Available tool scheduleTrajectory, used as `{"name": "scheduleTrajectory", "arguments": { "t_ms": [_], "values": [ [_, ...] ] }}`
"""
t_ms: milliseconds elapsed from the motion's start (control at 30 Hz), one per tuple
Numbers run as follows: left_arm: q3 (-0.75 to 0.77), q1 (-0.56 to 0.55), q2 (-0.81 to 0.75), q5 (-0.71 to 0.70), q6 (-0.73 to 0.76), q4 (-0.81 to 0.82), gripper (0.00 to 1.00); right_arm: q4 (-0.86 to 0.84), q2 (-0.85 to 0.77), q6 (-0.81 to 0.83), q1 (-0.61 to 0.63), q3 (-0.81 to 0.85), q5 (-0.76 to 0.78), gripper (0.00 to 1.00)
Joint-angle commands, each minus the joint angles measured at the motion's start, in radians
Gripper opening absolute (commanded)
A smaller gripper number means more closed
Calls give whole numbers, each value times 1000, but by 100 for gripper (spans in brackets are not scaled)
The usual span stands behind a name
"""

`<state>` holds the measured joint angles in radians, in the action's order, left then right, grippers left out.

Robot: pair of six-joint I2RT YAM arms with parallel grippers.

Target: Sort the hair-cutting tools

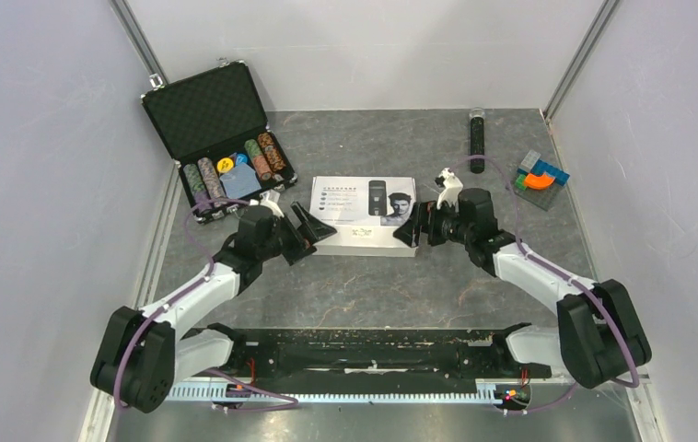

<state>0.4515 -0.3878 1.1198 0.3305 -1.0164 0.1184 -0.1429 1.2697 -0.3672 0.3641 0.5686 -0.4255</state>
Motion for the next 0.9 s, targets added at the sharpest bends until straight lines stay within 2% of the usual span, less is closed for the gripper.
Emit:
{"name": "scheduleTrajectory", "arguments": {
  "t_ms": [0, 200, 367, 600, 867],
  "values": [
    [106, 4, -47, -125, 155, -135, 100, -6, -43, 115, -16, 66, 22, 98],
    [163, 4, -151, -272, 359, -339, 100, 88, -149, 254, -17, 27, 152, 98],
    [205, 3, -159, -298, 424, -390, 100, 75, -223, 303, -17, -5, 175, 98],
    [305, 2, -62, -215, 527, -391, 100, -23, -254, 339, -17, -31, 109, 98],
    [409, 3, 54, -155, 706, -428, 100, -86, -167, 336, -18, -43, 3, 94]
  ]
}}
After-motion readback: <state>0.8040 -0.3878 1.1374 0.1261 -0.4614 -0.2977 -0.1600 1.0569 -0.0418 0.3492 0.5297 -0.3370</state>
